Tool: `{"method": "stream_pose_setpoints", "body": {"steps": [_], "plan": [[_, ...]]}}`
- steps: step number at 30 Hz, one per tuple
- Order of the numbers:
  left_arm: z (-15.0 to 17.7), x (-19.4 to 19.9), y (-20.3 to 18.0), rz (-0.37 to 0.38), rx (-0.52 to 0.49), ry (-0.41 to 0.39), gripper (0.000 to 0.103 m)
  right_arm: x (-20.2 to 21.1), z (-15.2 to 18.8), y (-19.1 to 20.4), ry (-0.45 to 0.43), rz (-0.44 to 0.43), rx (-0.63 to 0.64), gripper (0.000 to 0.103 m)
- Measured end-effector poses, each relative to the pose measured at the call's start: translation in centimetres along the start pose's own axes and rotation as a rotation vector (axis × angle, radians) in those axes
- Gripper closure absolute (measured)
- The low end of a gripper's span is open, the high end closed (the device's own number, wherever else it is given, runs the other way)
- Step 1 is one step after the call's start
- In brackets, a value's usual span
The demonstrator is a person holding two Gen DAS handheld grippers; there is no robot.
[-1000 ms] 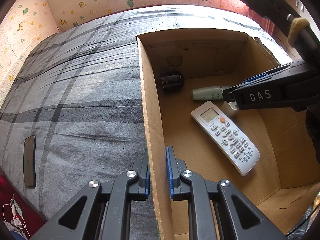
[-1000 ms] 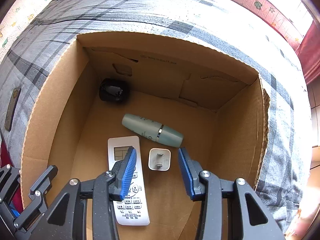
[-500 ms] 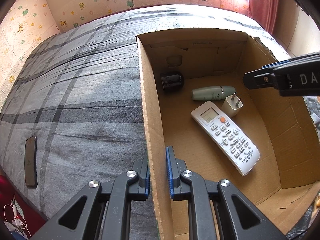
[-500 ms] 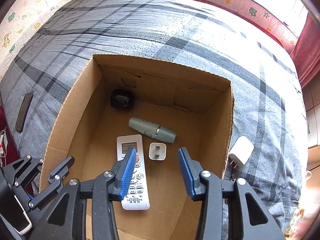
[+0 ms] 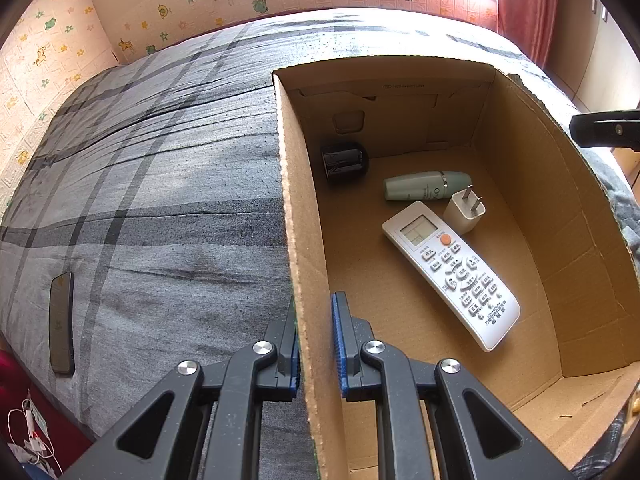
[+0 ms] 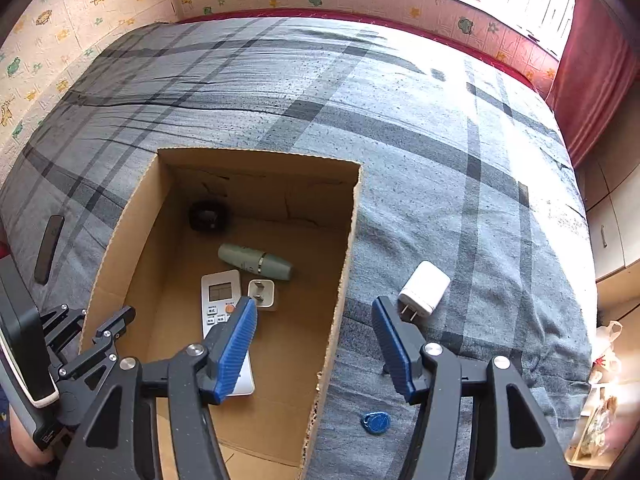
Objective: Organize rigid objects
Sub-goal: 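Withdraw the open right tool from the box toward the blue key fob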
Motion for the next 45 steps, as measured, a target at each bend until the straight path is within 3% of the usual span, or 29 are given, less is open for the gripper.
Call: {"method": "stream_pose_setpoints", "body": {"steps": [7, 9, 14, 29, 45], "plan": [[-0.1, 0.0, -0.2, -0.007, -0.005, 0.001, 0.089, 1.6, 0.5, -3.8, -0.042, 0.027, -0.061, 0.021], [-0.1, -0.1, -0.2, -0.007, -0.006, 0.001, 0.089, 1.6, 0.7, -4.9, -0.040, 0.025, -0.086, 0.012], [-0.1, -0.1, -0.2, -0.007, -0.006, 0.002, 0.089, 1.3, 1.6, -7.7, -0.048, 0.058, -0.130, 0.005], [0.0, -0.2, -0.2, -0.005, -0.007, 0.004, 0.089, -1.9, 6.5, -12.5, -0.064, 0.105, -0.201, 0.005], [-0.1, -0.2, -0.5, -0.020, -0.019, 0.008, 0.089, -6.2, 12.5, -11.7, -0.003, 0.071, -0.102, 0.006]]}}
Point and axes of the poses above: each gripper's, at about its wrist camera, not at the fingertips, and x roughly against the way its jaws point, y to its left, z to its underside, the point moved 2 cm from there along -x, roughly the way its jaws point, and after that the axes turned 9 degrees about -x, right-handed, at the moved point
